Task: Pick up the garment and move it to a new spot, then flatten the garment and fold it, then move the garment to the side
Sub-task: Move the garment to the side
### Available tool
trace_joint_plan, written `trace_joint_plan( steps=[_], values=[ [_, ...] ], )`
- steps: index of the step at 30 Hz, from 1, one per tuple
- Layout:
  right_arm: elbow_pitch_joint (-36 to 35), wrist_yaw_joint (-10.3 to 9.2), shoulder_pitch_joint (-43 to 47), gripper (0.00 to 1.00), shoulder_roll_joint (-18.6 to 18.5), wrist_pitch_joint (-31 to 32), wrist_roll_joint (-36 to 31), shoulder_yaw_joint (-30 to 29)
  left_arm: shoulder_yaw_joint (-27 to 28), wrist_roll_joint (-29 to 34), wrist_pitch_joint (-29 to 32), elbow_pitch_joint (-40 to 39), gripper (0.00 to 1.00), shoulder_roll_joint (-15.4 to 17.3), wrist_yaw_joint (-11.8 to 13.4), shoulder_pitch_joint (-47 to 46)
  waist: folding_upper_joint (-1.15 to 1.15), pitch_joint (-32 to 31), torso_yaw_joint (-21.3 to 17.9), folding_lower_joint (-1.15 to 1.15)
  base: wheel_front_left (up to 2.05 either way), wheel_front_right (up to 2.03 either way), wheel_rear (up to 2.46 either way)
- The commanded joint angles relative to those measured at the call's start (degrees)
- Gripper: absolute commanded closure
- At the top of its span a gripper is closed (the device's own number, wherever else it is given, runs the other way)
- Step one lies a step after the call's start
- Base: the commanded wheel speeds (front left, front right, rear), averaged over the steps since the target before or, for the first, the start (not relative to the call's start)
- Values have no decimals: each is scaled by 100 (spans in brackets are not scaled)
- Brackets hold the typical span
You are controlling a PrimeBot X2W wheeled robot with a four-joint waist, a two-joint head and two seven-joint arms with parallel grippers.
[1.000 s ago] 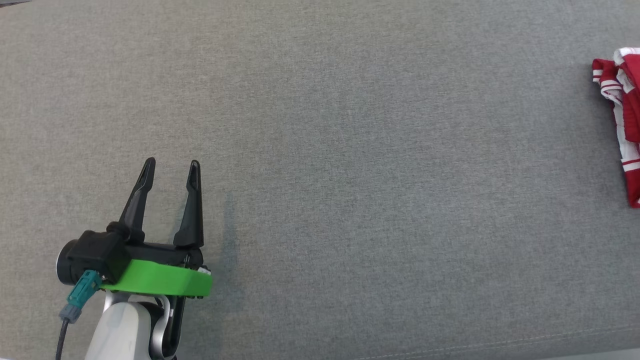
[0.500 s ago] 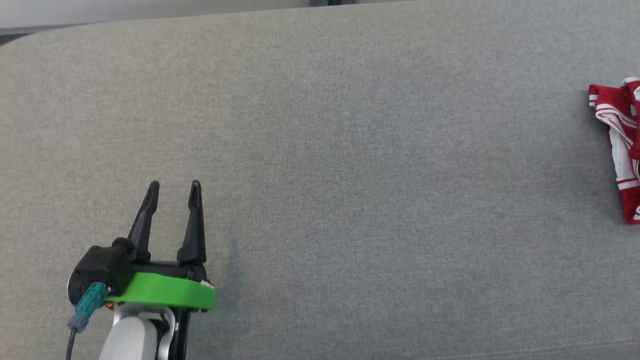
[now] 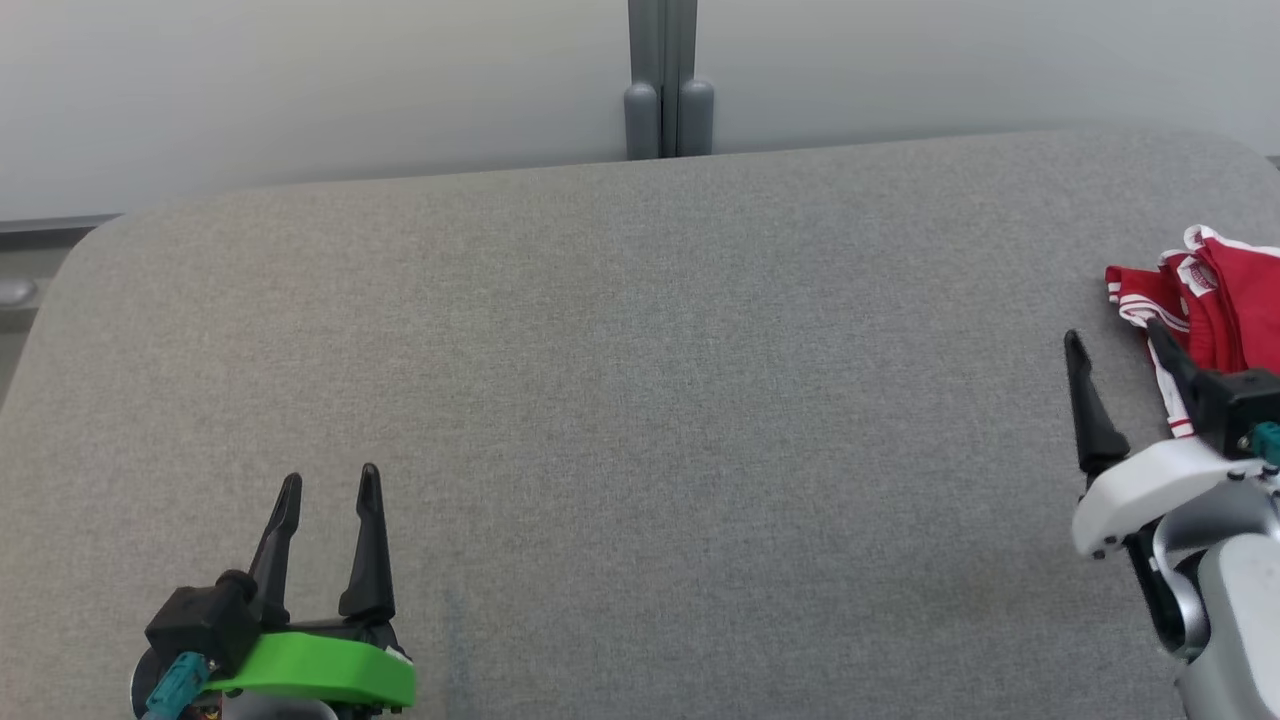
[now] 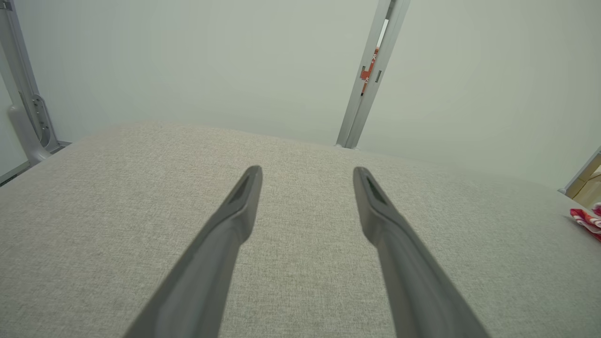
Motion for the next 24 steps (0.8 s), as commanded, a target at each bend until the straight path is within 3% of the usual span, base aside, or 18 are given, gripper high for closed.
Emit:
trace_joint_plan(
  steps=[1, 11, 24],
  values=[
    [-148, -10, 231, 0, 86, 59, 21, 31, 28, 9, -23, 4, 0, 2, 25, 132, 0, -279, 13, 0, 0, 0, 0],
    [-776, -10, 1088, 0, 744, 157, -23, 89, 150, 34, -19, 42, 0, -8, 42, 390, 0, -486, -33, 0, 0, 0, 0],
    [-849, -10, 1489, 0, 1022, 190, -135, 124, 154, 0, -20, 242, 0, -39, 20, 395, 0, -608, 35, 0, 0, 0, 0]
  ],
)
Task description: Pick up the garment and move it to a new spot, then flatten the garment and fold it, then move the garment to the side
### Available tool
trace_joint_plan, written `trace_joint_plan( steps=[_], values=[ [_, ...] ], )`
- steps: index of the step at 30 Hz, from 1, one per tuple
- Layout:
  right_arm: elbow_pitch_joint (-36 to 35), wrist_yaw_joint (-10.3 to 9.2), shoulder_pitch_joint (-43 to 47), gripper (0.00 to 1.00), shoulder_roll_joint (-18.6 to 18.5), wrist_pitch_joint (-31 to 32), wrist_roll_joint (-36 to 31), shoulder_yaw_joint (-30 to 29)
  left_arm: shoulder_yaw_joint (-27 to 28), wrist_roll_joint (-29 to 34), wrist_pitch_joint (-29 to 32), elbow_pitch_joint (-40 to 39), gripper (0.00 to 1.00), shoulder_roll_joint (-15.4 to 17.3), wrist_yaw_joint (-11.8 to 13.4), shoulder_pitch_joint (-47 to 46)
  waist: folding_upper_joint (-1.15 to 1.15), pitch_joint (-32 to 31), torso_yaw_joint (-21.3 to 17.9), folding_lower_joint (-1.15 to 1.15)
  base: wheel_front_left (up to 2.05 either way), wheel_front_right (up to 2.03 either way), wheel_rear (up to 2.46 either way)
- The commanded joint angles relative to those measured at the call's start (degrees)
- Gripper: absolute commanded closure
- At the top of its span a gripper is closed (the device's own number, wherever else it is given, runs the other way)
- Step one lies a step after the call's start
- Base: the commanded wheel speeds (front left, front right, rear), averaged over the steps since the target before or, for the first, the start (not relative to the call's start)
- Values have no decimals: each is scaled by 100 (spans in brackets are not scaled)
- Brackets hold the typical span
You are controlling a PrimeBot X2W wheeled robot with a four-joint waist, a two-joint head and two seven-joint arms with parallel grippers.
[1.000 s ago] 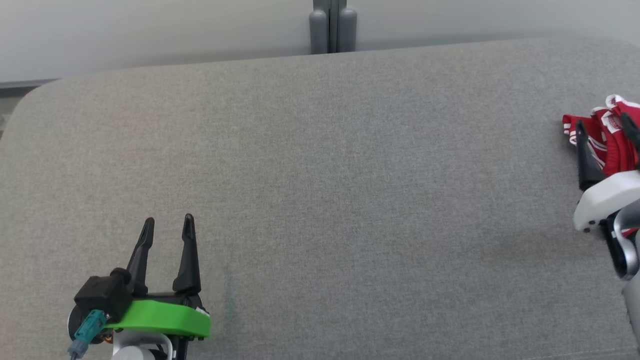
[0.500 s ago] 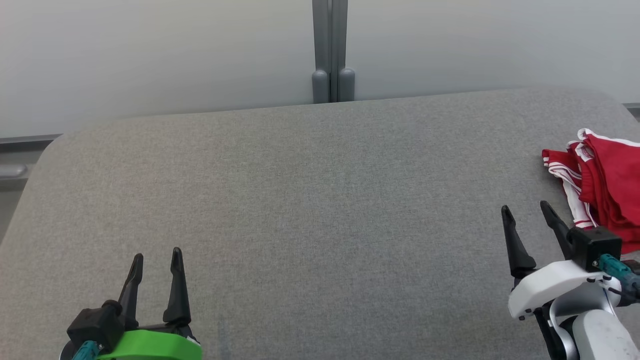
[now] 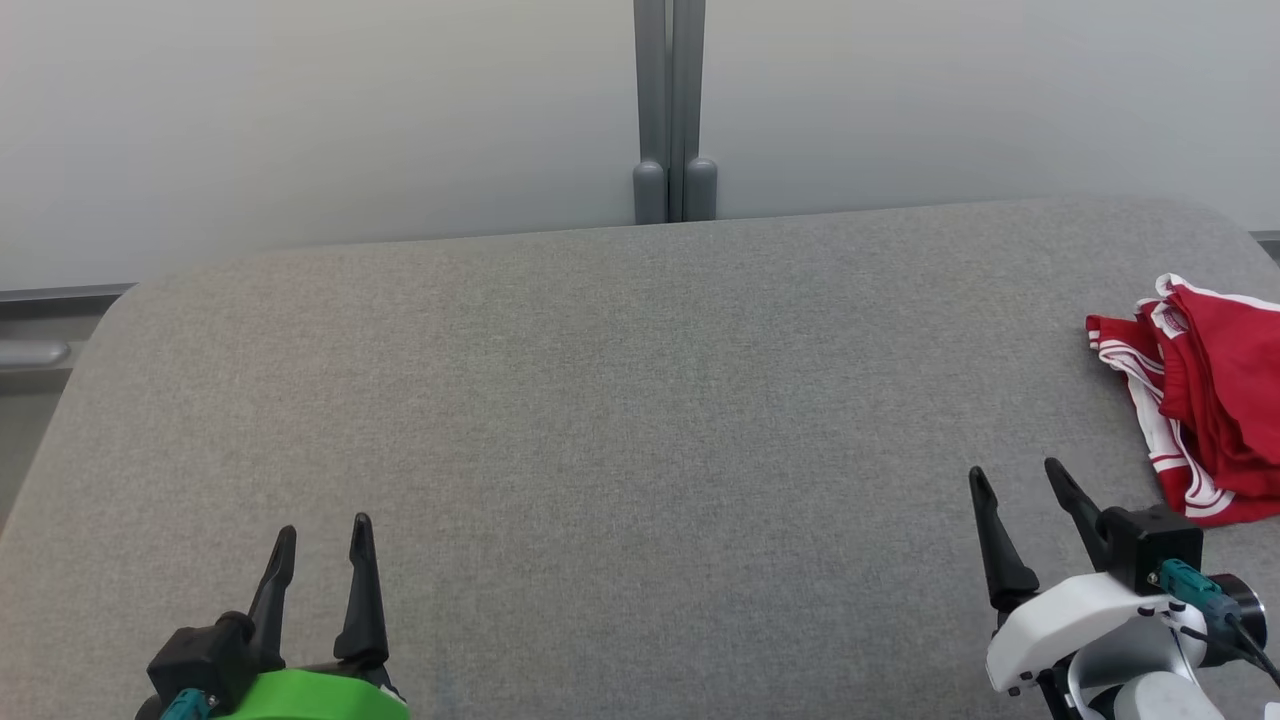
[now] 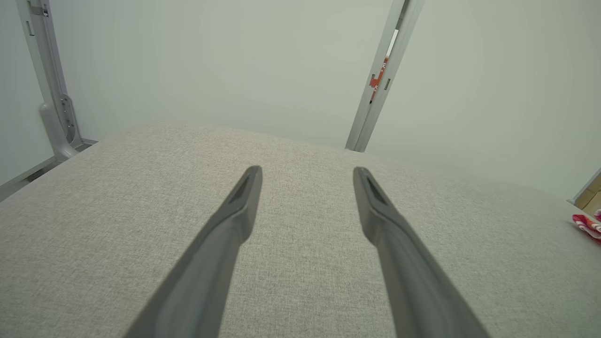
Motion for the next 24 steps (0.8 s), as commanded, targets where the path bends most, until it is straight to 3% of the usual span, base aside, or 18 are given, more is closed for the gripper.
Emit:
trace_joint_plan(
  steps=[1, 24],
  values=[
    [37, -10, 73, 0, 10, 8, -36, 19, 32, -5, -14, 37, 0, -2, 26, 82, 0, -15, -3, 0, 0, 0, 0],
    [277, -10, -94, 0, 28, -71, 50, 239, 23, -102, 10, 117, 0, 124, 115, -32, 0, -14, -4, 0, 0, 0, 0]
  ],
)
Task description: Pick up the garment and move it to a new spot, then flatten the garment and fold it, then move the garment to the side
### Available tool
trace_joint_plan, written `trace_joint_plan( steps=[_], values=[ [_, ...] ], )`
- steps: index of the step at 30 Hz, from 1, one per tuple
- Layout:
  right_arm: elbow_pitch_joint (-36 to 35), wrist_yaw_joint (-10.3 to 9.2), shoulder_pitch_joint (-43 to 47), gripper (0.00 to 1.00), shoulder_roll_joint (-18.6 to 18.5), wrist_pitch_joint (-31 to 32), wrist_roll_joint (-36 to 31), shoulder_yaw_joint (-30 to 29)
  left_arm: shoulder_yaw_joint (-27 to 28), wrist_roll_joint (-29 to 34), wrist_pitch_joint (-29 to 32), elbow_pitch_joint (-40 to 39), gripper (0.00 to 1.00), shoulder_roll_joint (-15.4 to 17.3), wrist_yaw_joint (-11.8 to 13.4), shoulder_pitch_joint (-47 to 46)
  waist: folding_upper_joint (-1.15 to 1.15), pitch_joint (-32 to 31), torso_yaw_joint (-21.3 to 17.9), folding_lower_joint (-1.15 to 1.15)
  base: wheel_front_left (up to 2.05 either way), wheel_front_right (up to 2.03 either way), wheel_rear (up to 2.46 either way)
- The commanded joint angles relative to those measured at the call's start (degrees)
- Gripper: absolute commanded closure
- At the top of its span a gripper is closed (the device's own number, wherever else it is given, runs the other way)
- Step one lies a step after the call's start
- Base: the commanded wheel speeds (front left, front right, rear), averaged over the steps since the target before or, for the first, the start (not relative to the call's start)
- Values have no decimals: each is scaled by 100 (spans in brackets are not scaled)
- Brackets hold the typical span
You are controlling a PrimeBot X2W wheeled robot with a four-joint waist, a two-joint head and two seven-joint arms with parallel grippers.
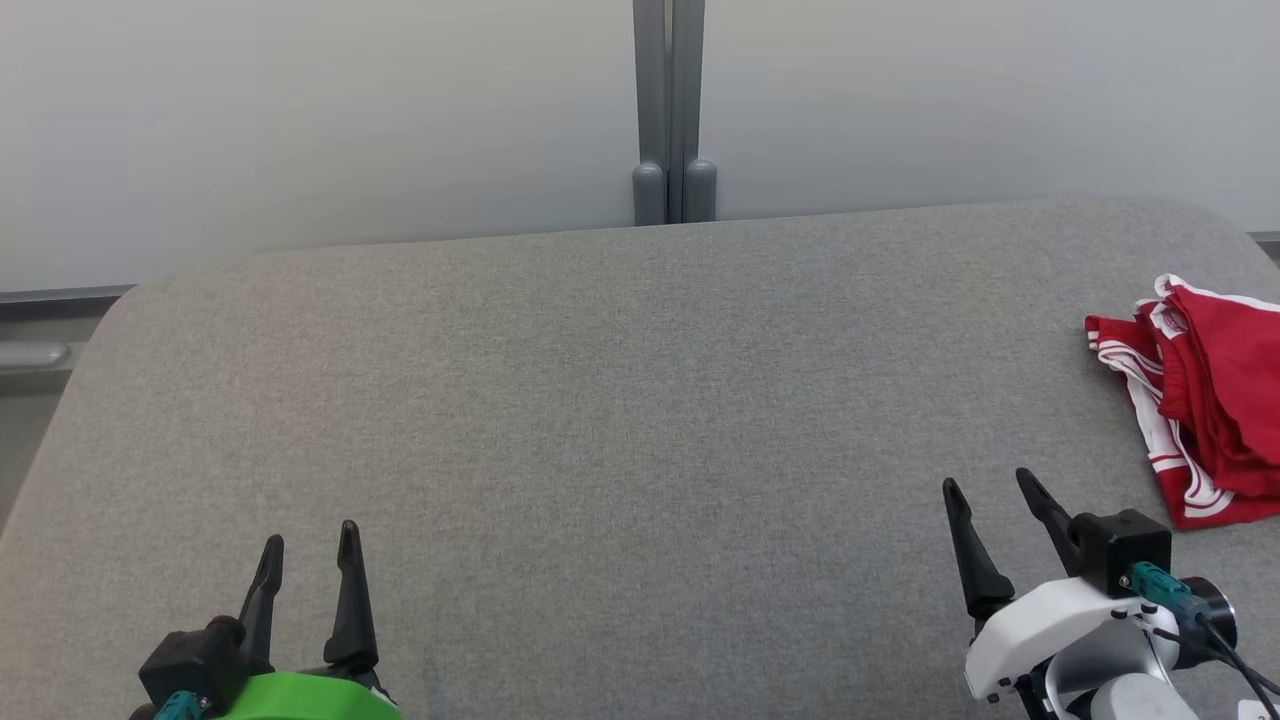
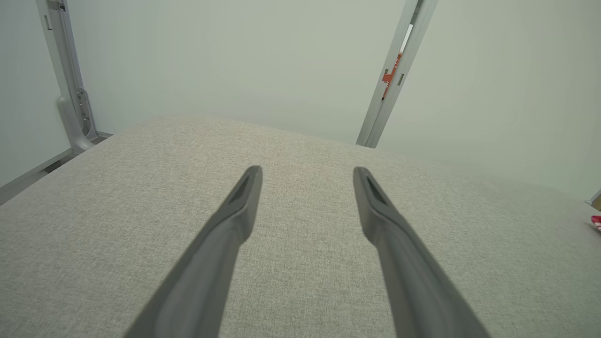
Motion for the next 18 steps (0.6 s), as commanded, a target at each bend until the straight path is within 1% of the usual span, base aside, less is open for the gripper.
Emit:
trace_joint_plan(
  steps=[1, 14, 15, 18],
  values=[
    [13, -10, -43, 0, -15, -25, 20, -1, -22, -23, 1, -10, 0, 45, -15, -31, 0, 2, 2, 0, 0, 0, 0],
    [20, -10, -29, 0, 56, -36, -6, -9, -87, -56, 24, 3, 0, 102, 5, -11, 0, -24, 48, 0, 0, 0, 0],
    [23, 0, -7, 100, 57, -8, 5, 4, -102, -26, 25, 6, 100, 54, 0, -1, 0, -23, 47, 0, 0, 0, 0],
    [168, 0, 76, 100, 93, 1, 26, 5, -115, -44, 40, 160, 100, 10, -1, 33, 0, -23, 47, 0, 0, 0, 0]
  ],
)
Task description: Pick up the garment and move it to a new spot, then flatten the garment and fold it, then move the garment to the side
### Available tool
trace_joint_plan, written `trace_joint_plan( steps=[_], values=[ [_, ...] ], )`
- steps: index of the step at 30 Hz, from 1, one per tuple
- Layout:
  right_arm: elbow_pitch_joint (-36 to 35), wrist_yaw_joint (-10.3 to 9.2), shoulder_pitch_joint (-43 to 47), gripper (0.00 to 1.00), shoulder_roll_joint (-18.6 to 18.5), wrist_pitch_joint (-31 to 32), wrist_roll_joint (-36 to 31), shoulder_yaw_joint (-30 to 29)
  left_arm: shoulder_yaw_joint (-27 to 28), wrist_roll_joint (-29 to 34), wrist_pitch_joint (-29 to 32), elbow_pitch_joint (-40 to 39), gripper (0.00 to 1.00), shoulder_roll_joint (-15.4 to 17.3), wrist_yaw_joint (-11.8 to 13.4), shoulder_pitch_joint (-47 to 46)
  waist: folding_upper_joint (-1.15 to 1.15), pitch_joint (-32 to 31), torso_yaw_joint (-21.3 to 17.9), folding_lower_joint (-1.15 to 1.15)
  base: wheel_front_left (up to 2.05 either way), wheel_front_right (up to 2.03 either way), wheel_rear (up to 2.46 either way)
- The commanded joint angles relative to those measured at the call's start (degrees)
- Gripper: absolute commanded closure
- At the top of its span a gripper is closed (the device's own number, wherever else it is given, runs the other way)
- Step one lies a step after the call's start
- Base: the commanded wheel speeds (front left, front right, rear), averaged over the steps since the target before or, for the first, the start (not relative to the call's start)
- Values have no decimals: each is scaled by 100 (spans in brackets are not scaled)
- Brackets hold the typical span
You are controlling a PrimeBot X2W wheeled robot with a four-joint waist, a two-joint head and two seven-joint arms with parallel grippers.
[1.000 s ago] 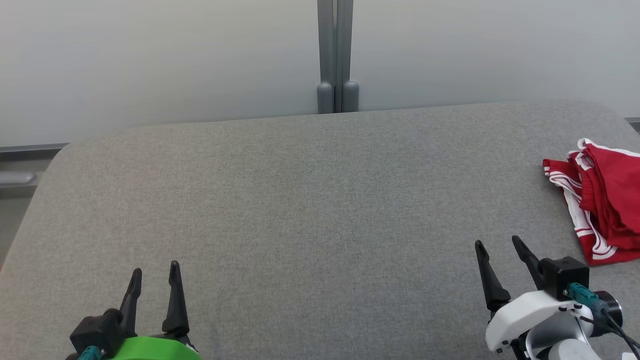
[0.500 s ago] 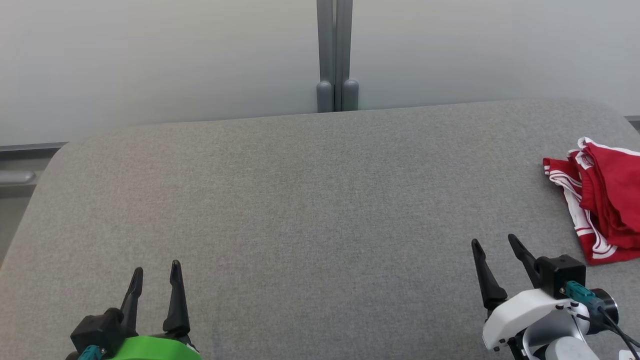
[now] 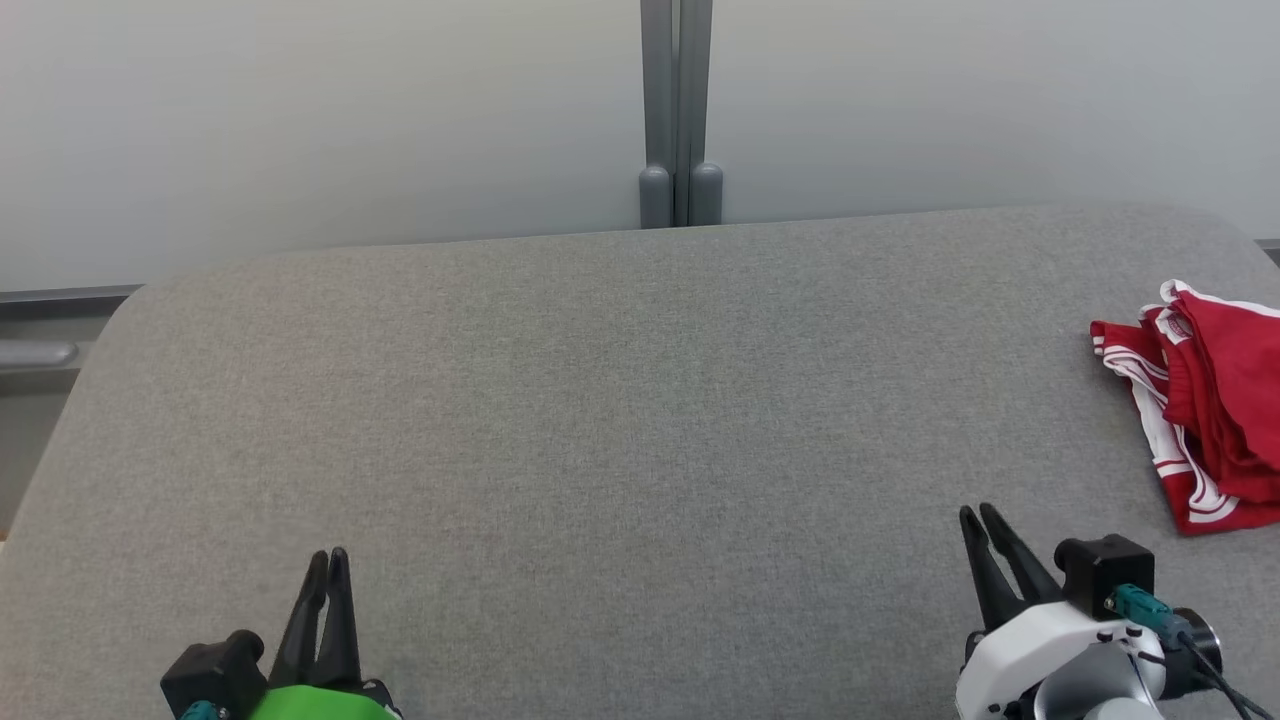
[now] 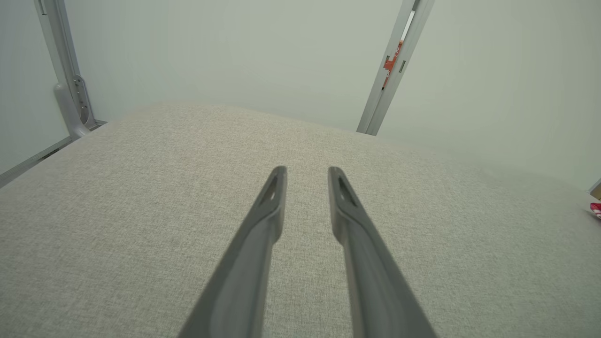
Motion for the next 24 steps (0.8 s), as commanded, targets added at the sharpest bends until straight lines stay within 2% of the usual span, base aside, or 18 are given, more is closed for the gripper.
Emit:
trace_joint_plan(
  steps=[1, 24],
  values=[
    [46, 1, 25, 100, 10, 8, 14, -1, -1, -11, 5, 33, 100, -14, 0, 10, 0, 1, 0, 0, 0, 0, 0],
    [129, 0, -151, 100, 74, 313, 2304, -258, 282, -1937, 586, 30, 100, -82, -97, -234, 0, 55, -34, 0, 0, 0, 0]
  ],
)
